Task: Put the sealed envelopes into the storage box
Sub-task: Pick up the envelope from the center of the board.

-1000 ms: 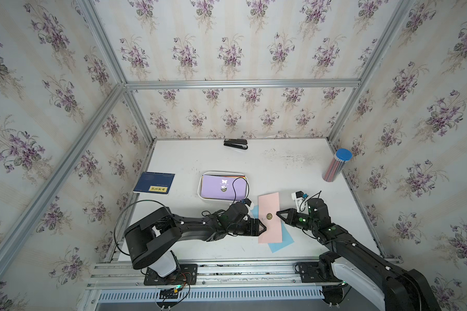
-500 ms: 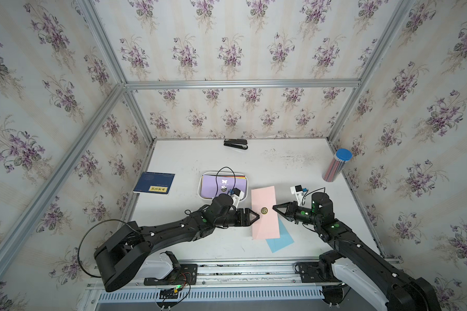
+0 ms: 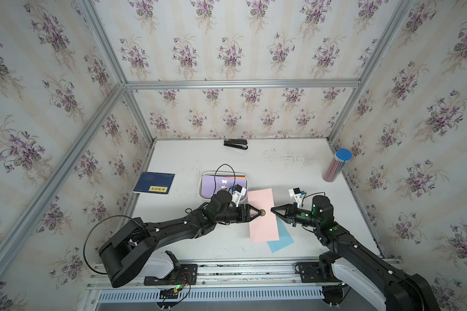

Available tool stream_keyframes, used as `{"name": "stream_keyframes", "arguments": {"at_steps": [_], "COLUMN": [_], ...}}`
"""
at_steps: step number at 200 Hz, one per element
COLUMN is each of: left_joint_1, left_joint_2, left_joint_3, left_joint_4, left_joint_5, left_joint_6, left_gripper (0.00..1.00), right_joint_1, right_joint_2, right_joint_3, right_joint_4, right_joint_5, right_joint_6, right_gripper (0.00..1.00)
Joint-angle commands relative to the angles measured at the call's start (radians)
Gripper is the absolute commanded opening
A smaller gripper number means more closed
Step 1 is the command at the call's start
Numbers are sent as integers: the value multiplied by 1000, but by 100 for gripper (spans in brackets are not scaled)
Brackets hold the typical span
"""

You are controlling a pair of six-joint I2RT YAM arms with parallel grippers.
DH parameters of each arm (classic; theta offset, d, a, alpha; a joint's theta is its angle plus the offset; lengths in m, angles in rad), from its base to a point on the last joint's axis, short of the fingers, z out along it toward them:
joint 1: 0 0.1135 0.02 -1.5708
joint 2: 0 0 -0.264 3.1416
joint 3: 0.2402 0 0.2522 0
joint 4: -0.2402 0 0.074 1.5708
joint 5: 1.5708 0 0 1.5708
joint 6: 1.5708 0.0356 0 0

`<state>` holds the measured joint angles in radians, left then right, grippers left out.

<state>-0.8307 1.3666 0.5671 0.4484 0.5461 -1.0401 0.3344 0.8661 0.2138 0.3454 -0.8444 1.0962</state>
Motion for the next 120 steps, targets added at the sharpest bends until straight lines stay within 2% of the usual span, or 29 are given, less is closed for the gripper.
{"name": "stream_keyframes", "arguments": {"at_steps": [1,46,71,79,104,120], "left_joint_1": [1,2,5,8,43,116], "left_joint_2": [-22,-71,-78,-77,-102,-133], "left_joint_3": [7,13,33,45,96,157], "left_joint_4": [46,-7,-57,-83,-236,-457], "left_joint_5": [19,20,22,25,48,76], "left_joint_6": [-12,-9,10,22,104,195], "left_gripper": [52,16,0,0,0,0], "right_joint_1": [1,1,1,2,0,-16], "right_joint_2": [7,10,10,10,18,25], "right_joint_3": [-8,-15,-15,-14,-13,-5], "right_joint_4": [40,56,66,67,52,-3], "right_joint_5": [1,5,5,5,12,41], "right_joint_6": [-5,-1,2,1,-28,-107], "right_gripper": [0,0,0,6,34,41]}}
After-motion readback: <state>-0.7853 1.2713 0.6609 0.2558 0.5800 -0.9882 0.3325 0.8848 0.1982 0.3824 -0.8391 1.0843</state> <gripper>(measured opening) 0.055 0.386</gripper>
